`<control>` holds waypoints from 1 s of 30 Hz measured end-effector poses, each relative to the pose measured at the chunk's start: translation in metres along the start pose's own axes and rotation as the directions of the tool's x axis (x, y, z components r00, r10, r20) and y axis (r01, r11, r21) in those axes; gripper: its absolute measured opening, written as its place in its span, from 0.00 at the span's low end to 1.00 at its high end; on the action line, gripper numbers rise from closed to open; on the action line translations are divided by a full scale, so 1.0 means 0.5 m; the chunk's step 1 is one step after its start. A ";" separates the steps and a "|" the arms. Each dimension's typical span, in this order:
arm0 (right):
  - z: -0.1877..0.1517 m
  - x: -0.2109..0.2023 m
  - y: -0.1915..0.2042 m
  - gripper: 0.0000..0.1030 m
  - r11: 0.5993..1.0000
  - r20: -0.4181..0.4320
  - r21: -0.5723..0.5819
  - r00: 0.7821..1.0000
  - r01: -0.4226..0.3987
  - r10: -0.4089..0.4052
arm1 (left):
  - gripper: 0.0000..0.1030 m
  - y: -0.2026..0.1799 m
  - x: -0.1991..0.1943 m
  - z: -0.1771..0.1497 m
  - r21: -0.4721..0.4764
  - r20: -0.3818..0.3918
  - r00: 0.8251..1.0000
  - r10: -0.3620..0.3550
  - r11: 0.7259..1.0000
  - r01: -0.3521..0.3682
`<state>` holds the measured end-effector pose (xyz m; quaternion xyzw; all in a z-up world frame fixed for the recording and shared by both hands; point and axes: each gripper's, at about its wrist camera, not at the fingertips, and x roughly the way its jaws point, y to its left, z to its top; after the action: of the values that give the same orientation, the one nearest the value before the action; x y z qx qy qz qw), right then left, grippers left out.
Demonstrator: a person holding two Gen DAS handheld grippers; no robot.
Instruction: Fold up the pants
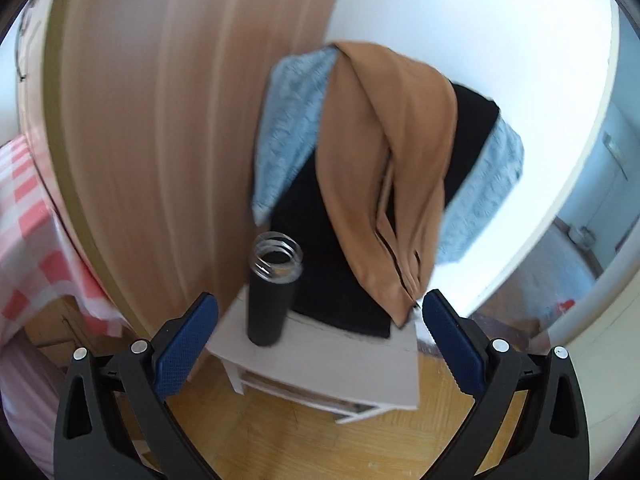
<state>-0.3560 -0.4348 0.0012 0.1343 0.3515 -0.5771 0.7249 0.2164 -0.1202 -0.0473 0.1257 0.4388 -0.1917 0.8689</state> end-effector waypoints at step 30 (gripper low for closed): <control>-0.031 0.032 -0.062 0.95 0.993 -0.048 0.097 0.996 0.073 -0.069 | 0.98 -0.002 -0.029 -0.014 -0.016 0.086 0.993 0.085 0.996 -0.084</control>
<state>-0.3889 -0.4467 -0.0139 0.1703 0.3430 -0.6160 0.6884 0.2029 -0.1152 -0.0396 0.1303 0.3963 -0.1572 0.8951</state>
